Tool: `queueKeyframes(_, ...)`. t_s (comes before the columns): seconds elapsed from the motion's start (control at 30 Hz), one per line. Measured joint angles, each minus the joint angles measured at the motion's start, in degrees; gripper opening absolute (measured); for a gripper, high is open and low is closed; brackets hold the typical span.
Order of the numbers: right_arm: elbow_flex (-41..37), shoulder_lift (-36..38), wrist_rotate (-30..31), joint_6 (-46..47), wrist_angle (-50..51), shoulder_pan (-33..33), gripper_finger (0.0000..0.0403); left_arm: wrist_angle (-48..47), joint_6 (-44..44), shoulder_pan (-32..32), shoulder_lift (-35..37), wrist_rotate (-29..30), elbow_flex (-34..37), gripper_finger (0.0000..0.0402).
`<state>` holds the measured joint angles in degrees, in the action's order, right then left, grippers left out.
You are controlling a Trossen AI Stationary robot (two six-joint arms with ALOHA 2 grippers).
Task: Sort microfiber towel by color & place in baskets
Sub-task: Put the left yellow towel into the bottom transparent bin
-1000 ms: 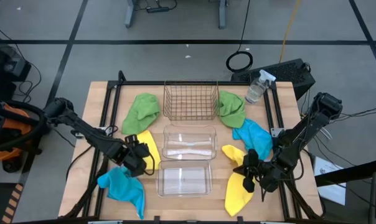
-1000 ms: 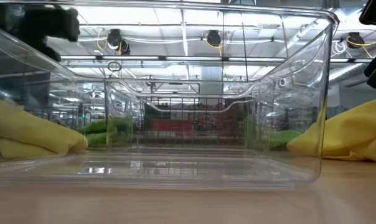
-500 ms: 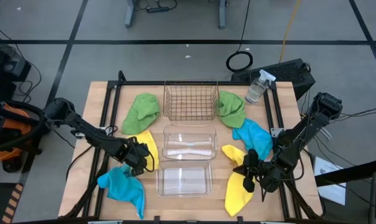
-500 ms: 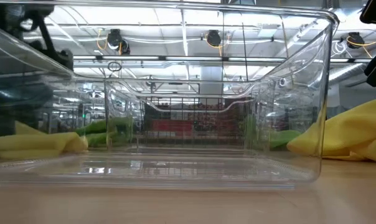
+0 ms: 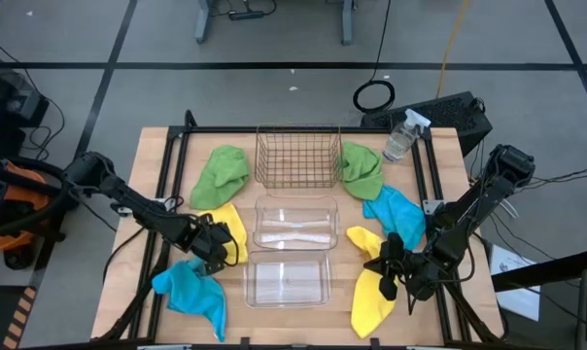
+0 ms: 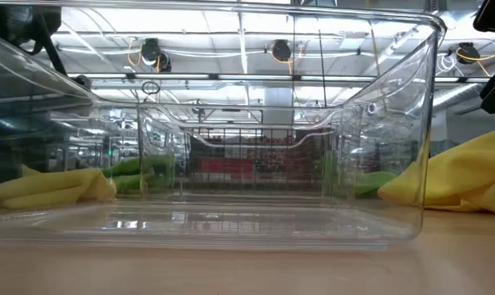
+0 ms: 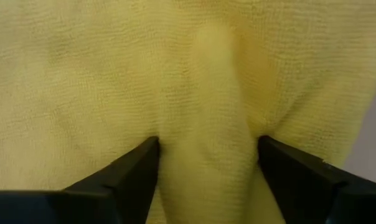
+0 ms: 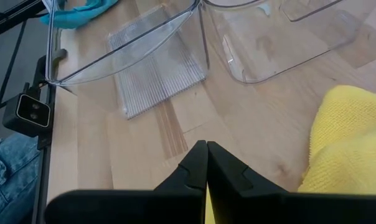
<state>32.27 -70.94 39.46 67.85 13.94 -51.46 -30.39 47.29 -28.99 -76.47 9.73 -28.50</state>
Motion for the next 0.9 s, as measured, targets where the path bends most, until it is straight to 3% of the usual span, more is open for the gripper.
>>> queueKeyframes(0.17, 0.0, 0.0, 0.0, 0.0, 0.0, 0.0, 0.0000, 0.7, -0.2, 0.0, 0.0, -1.4, 0.1, 0.0204)
queueKeyframes(0.5, 0.0, 0.0, 0.0, 0.0, -0.5, 0.0, 0.0000, 0.7, -1.7, -0.1, -0.1, 0.6, 0.1, 0.0033)
queueKeyframes(0.67, 0.0, 0.0, 1.6, -1.0, -1.4, 0.0, 0.0000, -1.6, -2.7, 0.0, -0.4, 0.8, -2.0, 0.0027)
queueKeyframes(0.9, 0.0, 0.0, 6.0, -13.9, -13.5, 0.0, 0.0000, -15.0, -2.6, -0.9, -0.6, 4.3, -10.4, 0.0029)
